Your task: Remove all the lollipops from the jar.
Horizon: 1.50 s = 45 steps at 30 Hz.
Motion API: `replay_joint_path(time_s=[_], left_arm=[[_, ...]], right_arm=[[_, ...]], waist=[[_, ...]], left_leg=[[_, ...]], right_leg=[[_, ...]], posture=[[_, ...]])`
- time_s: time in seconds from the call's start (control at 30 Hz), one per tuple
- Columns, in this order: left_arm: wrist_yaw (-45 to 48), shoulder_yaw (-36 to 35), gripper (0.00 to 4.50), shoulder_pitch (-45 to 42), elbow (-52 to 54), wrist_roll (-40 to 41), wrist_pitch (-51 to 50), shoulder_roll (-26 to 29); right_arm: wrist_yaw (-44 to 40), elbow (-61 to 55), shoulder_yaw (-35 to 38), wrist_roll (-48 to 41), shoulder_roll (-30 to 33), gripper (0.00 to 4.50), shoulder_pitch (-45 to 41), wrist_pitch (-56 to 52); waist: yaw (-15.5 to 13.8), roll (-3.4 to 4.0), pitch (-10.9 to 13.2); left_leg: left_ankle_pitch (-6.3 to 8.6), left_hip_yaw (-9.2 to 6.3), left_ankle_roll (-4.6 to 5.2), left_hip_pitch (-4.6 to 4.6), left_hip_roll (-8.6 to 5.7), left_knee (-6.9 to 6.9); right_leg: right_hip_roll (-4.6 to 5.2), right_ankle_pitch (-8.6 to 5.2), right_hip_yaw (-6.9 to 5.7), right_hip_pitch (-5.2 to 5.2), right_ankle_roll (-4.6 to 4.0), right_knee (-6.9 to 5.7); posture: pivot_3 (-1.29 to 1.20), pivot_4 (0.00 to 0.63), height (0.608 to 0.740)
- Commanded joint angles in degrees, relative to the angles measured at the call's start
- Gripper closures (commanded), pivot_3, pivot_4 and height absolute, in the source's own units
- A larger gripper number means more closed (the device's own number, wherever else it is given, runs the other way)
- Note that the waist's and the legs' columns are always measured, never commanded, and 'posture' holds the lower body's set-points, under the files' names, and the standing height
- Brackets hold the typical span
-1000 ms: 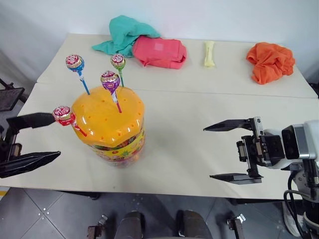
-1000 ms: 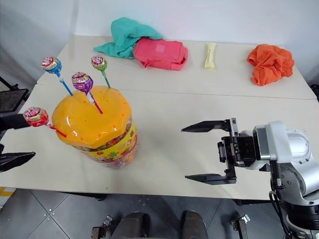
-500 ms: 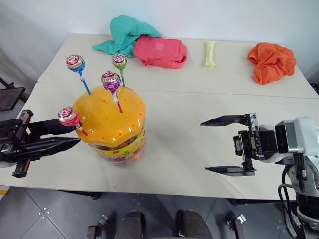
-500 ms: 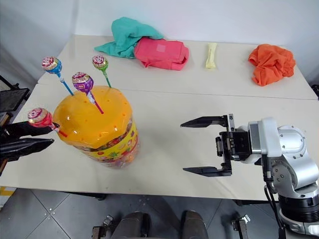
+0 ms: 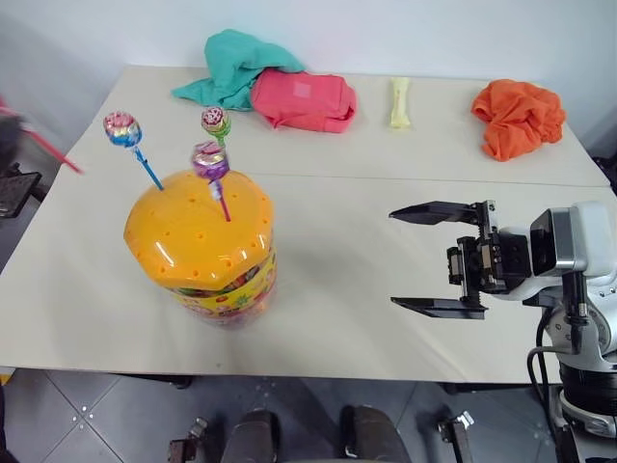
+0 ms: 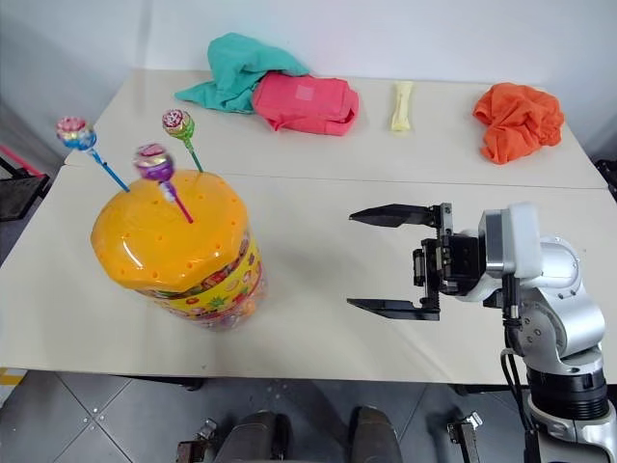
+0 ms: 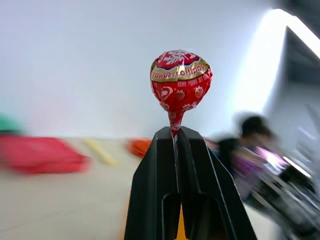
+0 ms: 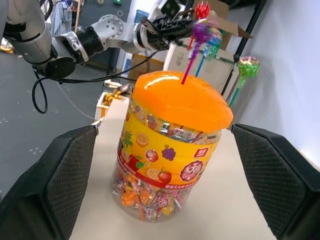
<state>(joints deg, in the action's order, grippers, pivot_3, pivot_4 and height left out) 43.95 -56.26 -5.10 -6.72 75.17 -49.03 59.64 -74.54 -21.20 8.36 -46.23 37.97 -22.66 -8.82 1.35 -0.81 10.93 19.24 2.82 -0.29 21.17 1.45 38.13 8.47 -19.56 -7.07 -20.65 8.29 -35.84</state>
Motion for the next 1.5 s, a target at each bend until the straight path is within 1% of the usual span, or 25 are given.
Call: replay_joint_path(time_s=[0.03,0.07,0.13,0.17,0.2,0.23,0.27,0.33,0.43,0.5,0.53,0.6,0.77,0.83,0.87,0.9,0.97,1.0,1.1,1.17,1.23,1.3,1.33,1.4,1.5], left_arm=[[2.1,1.4,4.48,10.3,-3.9,-14.8,2.7,3.2],[3.2,3.3,4.48,13.4,-3.2,-17.8,3.2,3.5],[3.6,5.8,4.48,15.8,-2.7,-20.9,3.0,3.3],[1.0,11.7,4.48,17.0,-2.0,-26.0,3.6,3.5],[-0.9,16.0,4.48,17.7,-1.6,-30.1,4.1,3.6],[-2.6,18.7,4.48,16.5,-2.0,-32.6,5.7,2.1],[-2.3,20.4,4.48,15.9,-2.0,-34.2,7.3,1.0],[-1.3,21.2,4.48,13.9,-1.7,-35.5,9.9,-0.6],[-1.1,21.2,4.48,12.0,-1.5,-35.4,7.0,-0.8],[-0.2,21.2,4.01,12.8,-1.0,-36.1,6.1,-0.6],[-0.3,21.0,3.82,13.0,-0.9,-36.5,5.9,-0.6],[0.8,19.5,3.23,13.5,-1.5,-37.1,6.6,-0.5],[10.7,10.1,1.76,16.5,-3.9,-36.0,11.6,0.4],[15.1,7.0,1.76,17.2,-4.9,-36.0,14.8,0.2],[18.2,4.2,1.76,17.0,-5.4,-34.8,16.4,0.0],[21.0,0.5,1.76,15.5,-5.0,-31.7,16.5,0.0],[24.9,-3.3,1.76,12.8,-3.4,-27.1,16.4,-0.4],[25.2,-3.7,1.76,12.4,-2.1,-26.3,15.3,-0.1],[23.0,-2.7,1.76,7.1,5.3,-18.0,7.5,1.1],[21.3,0.6,1.76,2.6,9.7,-14.5,5.4,1.4],[19.4,11.0,1.76,-5.4,14.2,-15.3,7.1,0.7],[17.8,18.5,1.76,-12.3,15.0,-17.2,8.7,-0.7],[17.4,21.0,1.76,-15.4,14.1,-18.3,9.5,-1.4],[17.8,24.5,1.76,-19.7,12.5,-17.8,8.7,-2.0],[20.2,28.0,1.76,-22.4,10.5,-18.6,7.9,-1.3]], right_arm=[[-1.3,0.8,0.0,0.9,-0.1,0.0,-0.7,1.4],[-1.5,1.2,-0.2,1.3,-0.1,0.0,-0.7,1.6],[-1.9,1.8,-0.4,2.0,-0.1,0.0,-0.7,1.8],[-2.1,2.5,-0.8,2.7,-0.3,0.0,-0.7,2.1],[-2.3,3.1,-1.1,3.2,-0.4,0.0,-0.7,2.3],[-2.6,3.7,-1.6,3.6,-0.6,0.0,-0.7,2.7],[-2.8,4.1,-1.8,4.0,-0.8,0.0,-0.8,2.9],[-3.3,5.0,-2.2,4.5,-1.2,0.0,-1.0,3.4],[-3.6,5.7,-2.8,5.2,-1.5,0.0,-1.1,4.1],[-3.5,5.6,-3.0,5.2,-1.6,0.0,-1.0,4.0],[-3.4,5.4,-2.9,5.2,-1.7,0.0,-0.9,4.0],[-3.1,4.9,-2.8,5.2,-1.7,0.0,-0.6,3.8],[-2.2,3.9,-1.5,5.5,-0.9,0.0,0.9,3.8],[-1.9,3.7,-0.5,5.2,-0.3,0.0,1.4,3.5],[-1.8,3.5,0.2,4.7,0.2,0.0,1.8,3.1],[-1.0,3.1,1.0,3.8,0.4,0.0,2.0,2.5],[0.3,2.8,2.1,2.7,0.4,0.0,2.1,1.7],[1.1,2.7,2.5,2.3,0.3,0.0,1.8,1.3],[0.1,2.5,2.6,2.2,0.5,0.0,0.1,2.2],[2.1,2.0,3.2,1.1,0.6,0.0,-1.1,0.3],[5.9,-0.3,4.0,-2.9,0.8,0.0,-2.8,-3.8],[8.8,-1.8,4.7,-5.8,0.6,0.0,-3.9,-6.2],[10.6,-2.4,5.2,-7.1,0.1,0.0,-4.3,-7.1],[13.1,-3.6,5.9,-8.7,-0.4,0.0,-4.8,-8.3],[14.4,-6.1,6.0,-9.3,-0.2,0.0,-3.5,-8.8]], waist=[[0.1,0.0,0.0],[0.1,-0.02,0.0],[-0.2,-0.04,0.0],[-0.7,-0.11,0.0],[-1.1,-0.11,0.0],[-1.4,-0.08,0.0],[-1.5,-0.07,0.0],[-1.4,-0.16,-0.1],[-1.3,-0.24,-0.1],[-1.2,-0.21,-0.1],[-1.0,-0.21,-0.1],[-0.9,-0.21,-0.1],[-1.1,-0.22,-0.1],[-1.1,-0.21,-0.1],[-1.2,-0.21,-0.1],[-1.2,-0.21,-0.1],[-1.4,-0.34,-0.1],[-1.4,-0.38,-0.1],[-1.4,-0.37,-0.1],[-1.3,-0.37,-0.1],[-1.3,-0.33,-0.1],[-1.4,-0.32,-0.1],[-1.3,-0.32,-0.1],[-1.1,-0.34,-0.1],[-0.2,-0.34,-0.1]], left_leg=[[0.0,0.03,0.0,-0.02,-0.15,-0.05],[0.0,0.05,0.0,0.0,-0.16,-0.05],[0.0,0.13,0.0,0.04,-0.17,-0.04],[0.0,0.15,0.0,0.09,-0.15,-0.01],[0.01,0.15,-0.02,0.09,-0.1,0.03],[0.02,0.15,-0.02,0.04,-0.02,0.03],[0.02,0.15,-0.01,0.04,0.01,0.02],[0.02,0.19,-0.01,0.09,0.0,0.02],[0.07,0.29,-0.09,0.1,-0.01,0.03],[0.07,0.27,-0.09,0.07,0.0,0.02],[0.07,0.27,-0.09,0.07,-0.01,0.02],[0.07,0.33,-0.09,0.07,0.01,0.0],[0.08,0.77,-0.1,0.13,0.07,0.01],[0.08,0.92,-0.1,0.13,0.15,0.02],[0.08,0.95,-0.1,0.13,0.16,0.02],[0.08,0.99,-0.1,0.13,0.15,0.02],[0.09,0.98,-0.09,0.16,0.18,0.03],[0.09,0.93,-0.09,0.19,0.27,0.07],[0.11,0.89,-0.06,0.15,0.24,0.08],[0.1,0.82,-0.06,0.16,0.25,0.11],[0.1,0.67,-0.06,0.12,0.26,0.1],[0.1,0.49,-0.05,0.12,0.2,0.12],[0.1,0.49,-0.05,0.13,0.18,0.15],[0.1,0.54,-0.05,0.13,0.05,0.13],[0.11,0.7,-0.07,0.14,0.07,0.05]], right_leg=[[0.02,0.0,0.02,0.0,0.0,0.0],[0.02,0.0,0.02,-0.04,0.0,0.01],[0.03,0.0,0.06,-0.04,0.0,0.02],[0.02,0.0,0.03,-0.04,0.0,0.02],[0.01,0.0,0.02,-0.03,0.0,0.02],[0.02,0.0,0.07,-0.01,0.0,0.03],[0.05,0.0,0.15,-0.01,0.0,0.08],[0.03,0.0,0.19,-0.08,0.0,0.07],[-0.08,0.0,0.14,-0.1,0.0,0.04],[-0.07,0.0,0.16,-0.13,0.0,0.02],[-0.07,0.0,0.17,-0.15,0.0,0.01],[-0.08,0.0,0.2,-0.23,0.0,-0.02],[-0.1,0.0,0.21,-0.36,-0.01,-0.07],[-0.09,0.0,0.23,-0.37,-0.01,-0.06],[-0.08,0.0,0.28,-0.38,-0.01,-0.06],[-0.08,0.0,0.28,-0.39,-0.01,-0.05],[-0.08,0.0,0.27,-0.39,-0.01,-0.05],[-0.08,0.0,0.24,-0.4,-0.01,-0.06],[0.01,0.01,0.3,-0.35,-0.02,-0.06],[0.01,0.01,0.3,-0.34,-0.02,-0.09],[0.01,0.01,0.37,-0.35,-0.02,-0.12],[0.01,0.01,0.38,-0.34,-0.02,-0.16],[-0.01,0.02,0.37,-0.34,-0.04,-0.16],[-0.03,0.03,0.38,-0.37,-0.04,-0.16],[-0.13,0.03,0.39,-0.54,-0.05,-0.19]], posture=[[0.0,0.15,0.74],[0.0,0.15,0.74],[0.0,0.15,0.74],[0.0,0.15,0.74],[0.0,0.15,0.74],[0.0,0.15,0.74],[0.0,0.15,0.74],[0.0,0.15,0.74],[0.0,0.15,0.74],[0.0,0.15,0.74],[0.0,0.15,0.74],[0.0,0.15,0.74],[0.0,0.15,0.74],[0.0,0.15,0.74],[0.0,0.15,0.74],[0.0,0.15,0.74],[0.0,0.15,0.74],[0.0,0.15,0.74],[0.0,0.15,0.74],[0.0,0.15,0.74],[0.0,0.15,0.74],[0.0,0.15,0.74],[0.0,0.15,0.74],[0.0,0.15,0.74],[0.0,0.15,0.74]])
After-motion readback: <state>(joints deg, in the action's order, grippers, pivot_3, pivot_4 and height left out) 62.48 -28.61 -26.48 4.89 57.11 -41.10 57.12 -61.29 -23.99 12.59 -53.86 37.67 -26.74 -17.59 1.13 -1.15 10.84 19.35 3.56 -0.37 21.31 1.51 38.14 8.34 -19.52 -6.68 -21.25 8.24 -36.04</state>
